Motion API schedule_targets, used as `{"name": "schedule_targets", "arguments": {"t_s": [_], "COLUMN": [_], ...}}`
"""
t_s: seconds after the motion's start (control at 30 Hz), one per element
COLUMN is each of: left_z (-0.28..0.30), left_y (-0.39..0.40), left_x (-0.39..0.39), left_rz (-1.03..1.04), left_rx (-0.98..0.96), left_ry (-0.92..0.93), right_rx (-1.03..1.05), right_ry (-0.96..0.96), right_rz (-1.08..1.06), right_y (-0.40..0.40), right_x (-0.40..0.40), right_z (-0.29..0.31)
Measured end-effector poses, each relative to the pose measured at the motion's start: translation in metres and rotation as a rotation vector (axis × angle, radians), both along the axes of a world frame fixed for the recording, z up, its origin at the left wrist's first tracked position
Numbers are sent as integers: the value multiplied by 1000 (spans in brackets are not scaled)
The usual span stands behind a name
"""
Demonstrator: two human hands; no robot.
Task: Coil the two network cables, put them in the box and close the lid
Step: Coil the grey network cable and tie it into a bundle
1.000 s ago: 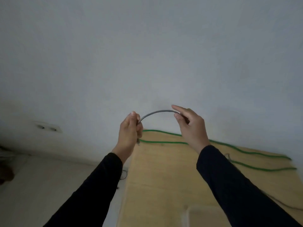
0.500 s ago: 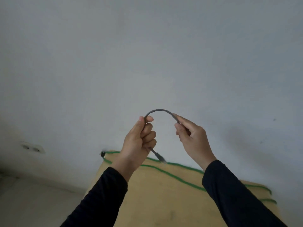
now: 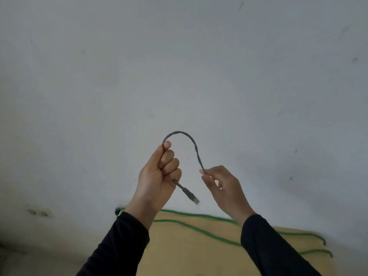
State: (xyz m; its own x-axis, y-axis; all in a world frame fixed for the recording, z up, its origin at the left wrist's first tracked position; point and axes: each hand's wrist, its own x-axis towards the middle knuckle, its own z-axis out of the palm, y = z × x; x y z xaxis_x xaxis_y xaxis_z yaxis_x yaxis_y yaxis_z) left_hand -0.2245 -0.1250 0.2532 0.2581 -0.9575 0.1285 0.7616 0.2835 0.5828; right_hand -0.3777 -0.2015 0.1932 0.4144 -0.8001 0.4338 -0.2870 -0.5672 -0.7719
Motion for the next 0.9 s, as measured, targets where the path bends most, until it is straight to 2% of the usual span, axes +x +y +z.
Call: {"name": "schedule_targets", "arguments": {"t_s": [0.13,0.2,0.37,0.43,0.53,0.6,0.67,0.77,0.9], "left_z": [14,18,26,25,10,-2,-9,-12,-9], "left_y": [-9,-13,-25,-29,-30,-23,-13,-1,5], "left_x": [12,24,48,42,23,14,11,1,-9], "left_rz": [75,129,244,281,302,213,82,-42,-138], "left_rx": [-63,-82,-114,-80,13,15,-14,-68,-103], "left_ry": [24,87,185,74,-396,-677,-846,-969,-869], "right_rx": [48,-3,-217,-287,-335,-383,-405,-347,-182], "right_ry": [-26,-5,249,335,355,344,324,267,144], "right_rz": [69,56,144,195,221,208,183,130,92], "right_y": [10,13,29,40,45,39,31,21,15], "right_x": [6,8,12,17,19,13,4,-7,-9], "right_z": [4,4,-4,-1,23,47,74,109,126]}}
